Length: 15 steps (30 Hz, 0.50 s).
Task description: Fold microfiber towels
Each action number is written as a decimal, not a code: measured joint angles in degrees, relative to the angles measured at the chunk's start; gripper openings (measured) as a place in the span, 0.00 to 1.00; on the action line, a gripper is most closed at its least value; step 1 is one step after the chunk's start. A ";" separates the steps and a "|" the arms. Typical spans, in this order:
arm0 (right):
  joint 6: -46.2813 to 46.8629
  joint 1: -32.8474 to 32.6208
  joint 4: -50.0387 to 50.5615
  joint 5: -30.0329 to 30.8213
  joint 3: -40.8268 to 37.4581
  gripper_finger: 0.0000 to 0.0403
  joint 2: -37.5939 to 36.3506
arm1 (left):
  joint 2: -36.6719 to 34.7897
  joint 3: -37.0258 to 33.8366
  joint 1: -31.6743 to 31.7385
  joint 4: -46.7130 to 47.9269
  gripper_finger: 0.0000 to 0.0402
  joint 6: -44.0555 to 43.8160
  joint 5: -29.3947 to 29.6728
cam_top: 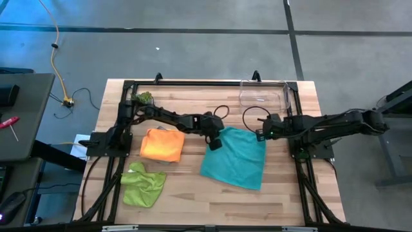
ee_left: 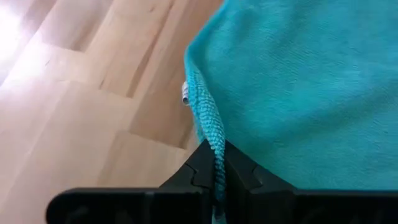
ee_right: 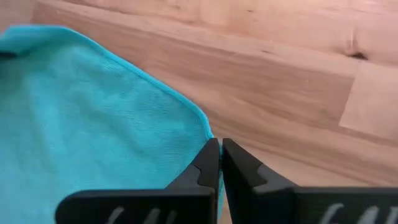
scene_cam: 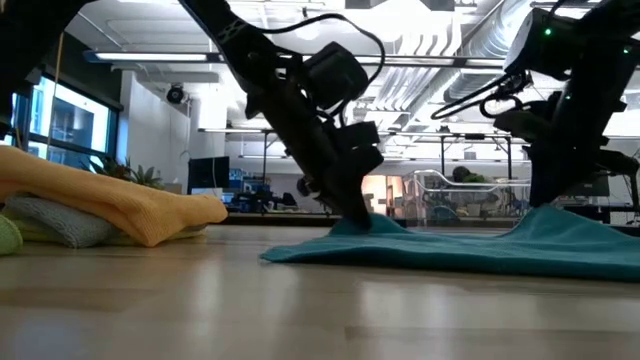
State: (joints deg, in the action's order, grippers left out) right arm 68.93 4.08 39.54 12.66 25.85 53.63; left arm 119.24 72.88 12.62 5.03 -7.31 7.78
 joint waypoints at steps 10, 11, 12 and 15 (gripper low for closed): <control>0.02 0.00 0.01 -0.74 0.07 0.00 0.00 | -0.06 0.00 -0.44 -0.97 0.00 -0.04 0.19; 0.02 0.00 -0.02 -0.84 0.07 0.00 0.00 | -0.09 0.00 -0.44 -1.04 0.00 -0.08 0.19; 0.01 0.00 -0.13 -0.93 0.07 0.00 0.00 | -0.09 0.00 -0.44 -1.12 0.00 -0.34 0.19; 0.00 0.00 -0.54 -0.95 0.07 0.00 0.00 | -0.09 0.01 -0.48 -1.26 0.00 -1.05 0.14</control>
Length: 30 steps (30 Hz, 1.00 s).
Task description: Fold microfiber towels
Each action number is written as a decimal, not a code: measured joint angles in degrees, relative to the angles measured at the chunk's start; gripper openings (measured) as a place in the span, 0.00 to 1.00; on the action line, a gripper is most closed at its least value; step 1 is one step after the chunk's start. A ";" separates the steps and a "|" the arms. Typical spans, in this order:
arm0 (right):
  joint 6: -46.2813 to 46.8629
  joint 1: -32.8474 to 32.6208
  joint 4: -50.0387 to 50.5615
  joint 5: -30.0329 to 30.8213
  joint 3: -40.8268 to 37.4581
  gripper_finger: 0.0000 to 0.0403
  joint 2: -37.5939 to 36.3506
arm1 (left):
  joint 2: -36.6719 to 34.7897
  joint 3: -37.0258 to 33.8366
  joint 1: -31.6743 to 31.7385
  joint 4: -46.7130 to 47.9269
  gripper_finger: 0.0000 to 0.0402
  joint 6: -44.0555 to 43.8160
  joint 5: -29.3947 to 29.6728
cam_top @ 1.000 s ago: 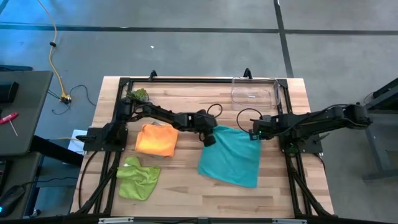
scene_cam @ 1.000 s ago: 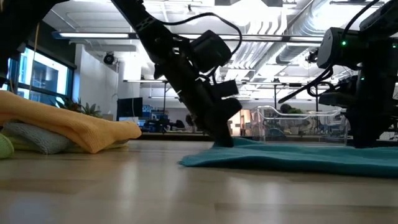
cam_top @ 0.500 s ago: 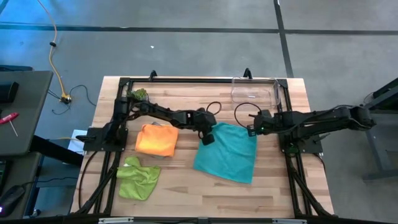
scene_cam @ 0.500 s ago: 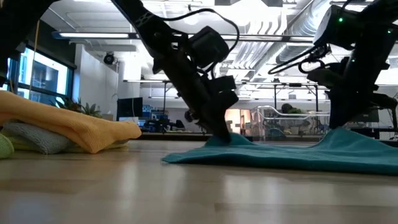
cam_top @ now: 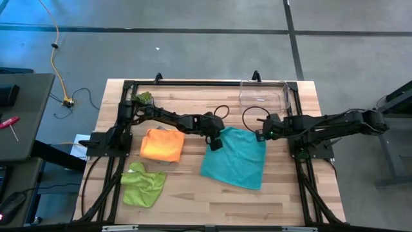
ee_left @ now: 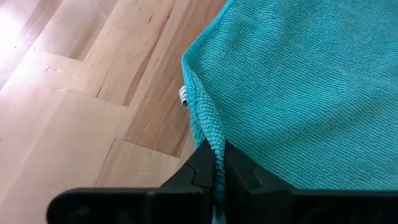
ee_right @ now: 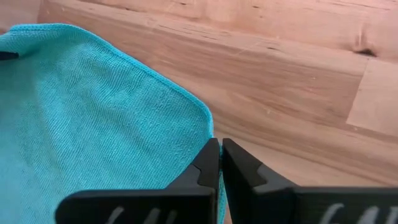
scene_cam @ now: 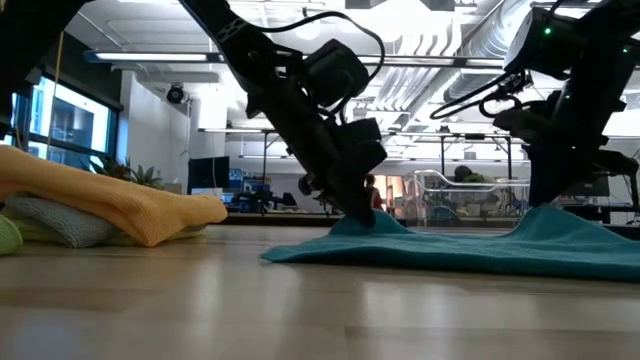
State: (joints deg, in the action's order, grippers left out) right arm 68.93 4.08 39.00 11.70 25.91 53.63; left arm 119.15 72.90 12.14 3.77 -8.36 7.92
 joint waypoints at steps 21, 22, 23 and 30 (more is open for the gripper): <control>-3.41 0.00 -1.18 -1.02 0.00 0.00 0.00 | -0.13 0.07 0.02 -0.11 0.00 0.00 -2.00; -3.41 0.00 -1.18 -1.02 0.00 0.00 0.00 | -0.13 0.07 0.02 -0.08 0.00 0.00 -2.00; -3.42 0.00 -1.18 -1.02 0.00 0.00 0.00 | -0.13 0.07 0.02 -0.04 0.00 0.00 -2.00; -4.90 -0.03 -2.90 -0.98 0.00 0.00 0.00 | -0.13 0.10 0.02 1.57 0.00 0.00 -2.02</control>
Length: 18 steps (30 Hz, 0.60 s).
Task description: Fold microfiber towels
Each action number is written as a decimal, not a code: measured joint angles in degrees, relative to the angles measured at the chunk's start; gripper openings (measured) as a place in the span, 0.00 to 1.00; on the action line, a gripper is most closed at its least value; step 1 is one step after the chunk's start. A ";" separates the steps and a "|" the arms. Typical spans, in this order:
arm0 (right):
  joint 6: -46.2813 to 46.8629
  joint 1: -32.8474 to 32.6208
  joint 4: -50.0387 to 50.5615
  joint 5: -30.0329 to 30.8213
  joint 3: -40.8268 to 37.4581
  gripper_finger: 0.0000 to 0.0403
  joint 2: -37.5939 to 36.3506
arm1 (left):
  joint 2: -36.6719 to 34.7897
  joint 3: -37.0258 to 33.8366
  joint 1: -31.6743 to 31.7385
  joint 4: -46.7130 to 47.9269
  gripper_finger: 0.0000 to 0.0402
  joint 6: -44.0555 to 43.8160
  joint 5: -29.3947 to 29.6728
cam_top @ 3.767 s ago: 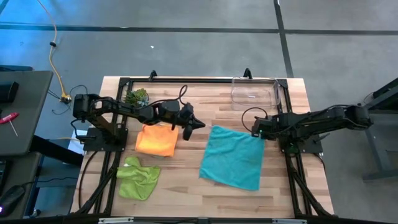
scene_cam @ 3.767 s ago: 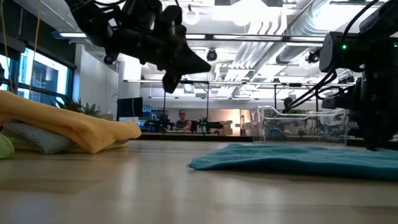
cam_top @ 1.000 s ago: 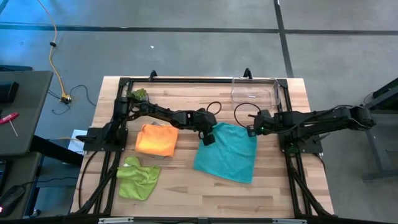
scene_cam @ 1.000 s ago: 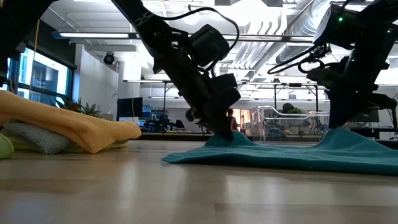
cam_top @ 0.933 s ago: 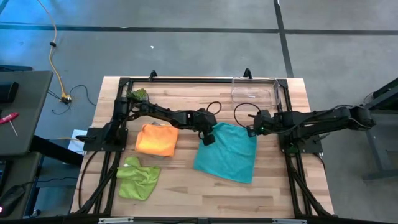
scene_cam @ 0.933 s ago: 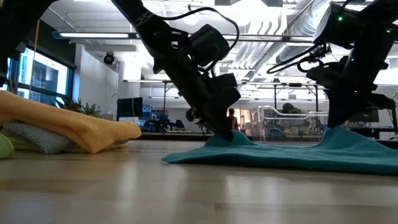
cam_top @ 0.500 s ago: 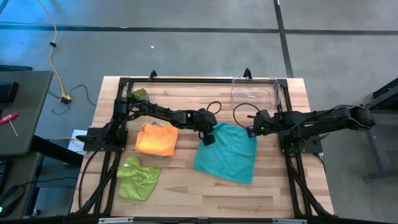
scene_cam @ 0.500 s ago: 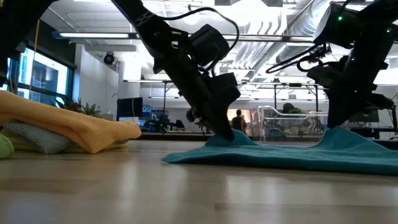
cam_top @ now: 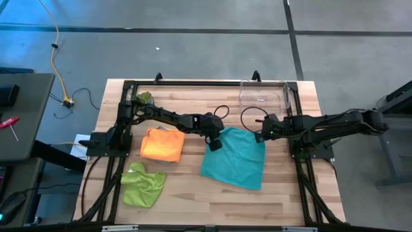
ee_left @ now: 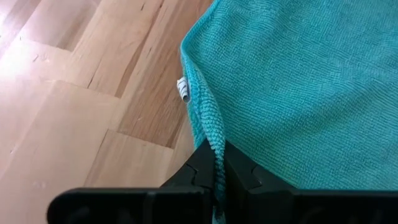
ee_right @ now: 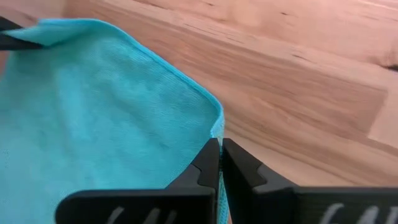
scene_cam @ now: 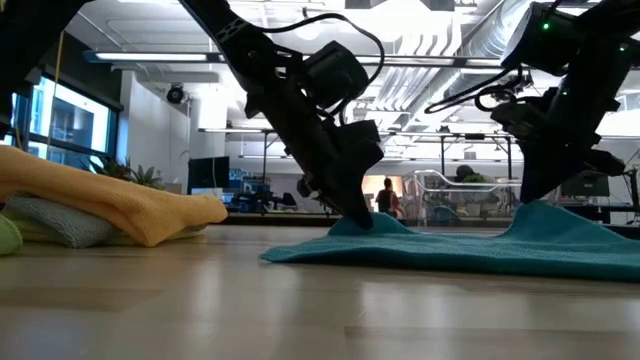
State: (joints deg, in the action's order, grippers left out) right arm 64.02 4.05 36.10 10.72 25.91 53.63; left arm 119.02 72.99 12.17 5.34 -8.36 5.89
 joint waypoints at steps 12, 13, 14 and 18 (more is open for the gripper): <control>3.11 -5.16 -0.70 4.35 0.00 0.00 0.00 | 0.00 0.00 0.02 -0.83 0.00 -0.46 -0.60; 3.30 -5.61 -0.50 4.85 0.00 0.00 0.00 | 0.00 0.00 0.02 -0.83 0.00 -0.55 -0.72; 3.40 -6.04 -0.44 5.40 0.00 0.00 0.00 | 0.00 0.00 0.02 -0.82 0.00 -0.71 -0.72; 4.07 -7.19 -0.44 7.24 0.00 0.00 0.00 | 0.00 0.00 0.02 -0.80 0.00 -1.92 -0.74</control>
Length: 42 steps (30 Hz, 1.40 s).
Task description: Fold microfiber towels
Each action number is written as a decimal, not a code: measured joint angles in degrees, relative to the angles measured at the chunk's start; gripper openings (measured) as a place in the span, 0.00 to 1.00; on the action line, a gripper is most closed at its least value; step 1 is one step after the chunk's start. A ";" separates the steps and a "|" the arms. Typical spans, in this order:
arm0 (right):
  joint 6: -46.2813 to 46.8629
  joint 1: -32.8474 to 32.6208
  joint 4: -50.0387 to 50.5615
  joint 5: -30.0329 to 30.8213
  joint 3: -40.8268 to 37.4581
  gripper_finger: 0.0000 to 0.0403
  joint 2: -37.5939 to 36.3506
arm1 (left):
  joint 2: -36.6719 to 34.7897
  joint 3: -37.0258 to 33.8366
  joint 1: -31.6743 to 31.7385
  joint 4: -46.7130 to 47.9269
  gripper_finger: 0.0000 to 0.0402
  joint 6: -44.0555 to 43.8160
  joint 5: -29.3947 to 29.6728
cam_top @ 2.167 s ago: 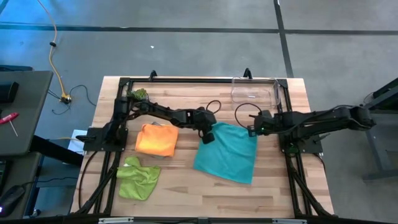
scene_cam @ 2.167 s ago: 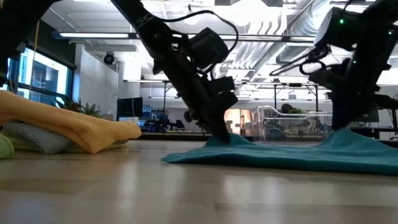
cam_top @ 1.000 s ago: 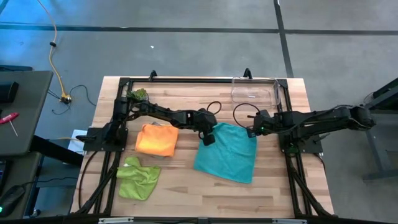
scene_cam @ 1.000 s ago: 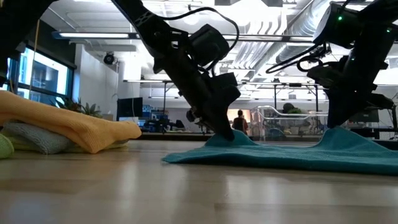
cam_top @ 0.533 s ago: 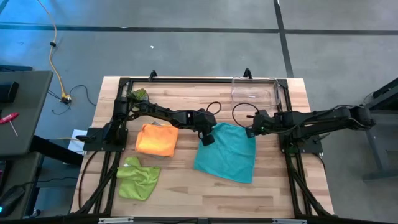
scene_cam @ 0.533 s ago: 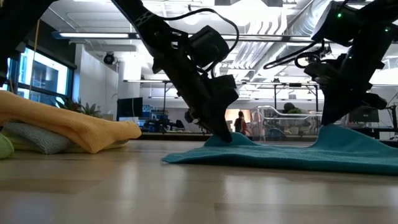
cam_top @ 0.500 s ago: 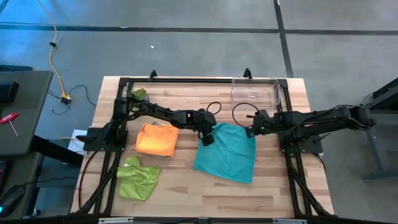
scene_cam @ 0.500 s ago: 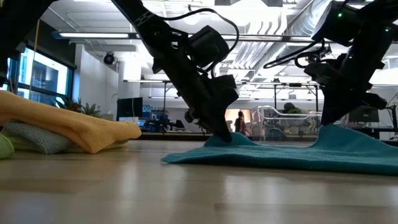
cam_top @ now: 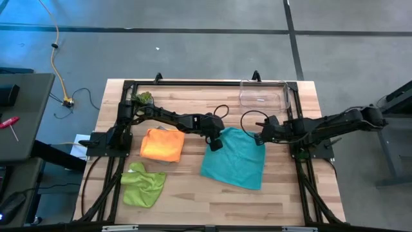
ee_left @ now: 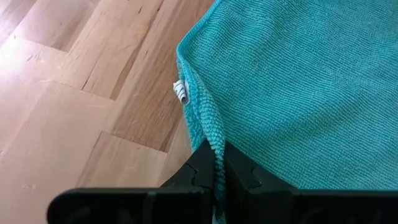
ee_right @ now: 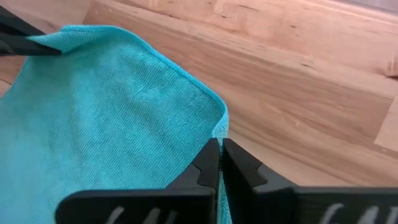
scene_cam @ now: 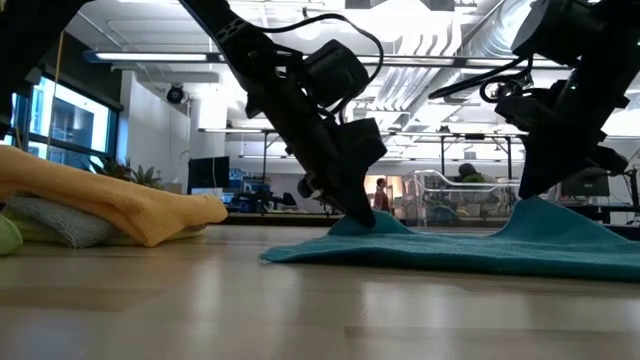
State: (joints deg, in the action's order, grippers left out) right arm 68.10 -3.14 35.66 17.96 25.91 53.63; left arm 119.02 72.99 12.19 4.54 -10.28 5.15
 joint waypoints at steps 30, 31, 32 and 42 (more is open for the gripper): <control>-7.77 -0.30 3.94 3.45 7.22 0.00 -0.04 | -3.78 0.04 -0.21 0.44 0.00 1.50 3.12; -8.06 -0.30 4.54 3.55 7.53 0.00 -0.04 | -3.78 0.04 -0.25 0.43 0.00 1.50 3.13; -8.14 -0.30 5.19 3.56 7.80 0.00 -0.04 | -3.78 0.04 -0.34 0.42 0.00 1.49 3.16; -7.07 -2.28 10.03 3.52 8.90 0.00 -0.04 | -3.75 0.02 -0.39 1.74 0.00 0.60 3.23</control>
State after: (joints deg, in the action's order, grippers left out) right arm 61.03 -5.42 45.69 21.48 34.81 53.58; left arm 115.27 73.01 11.79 6.28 -9.68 8.38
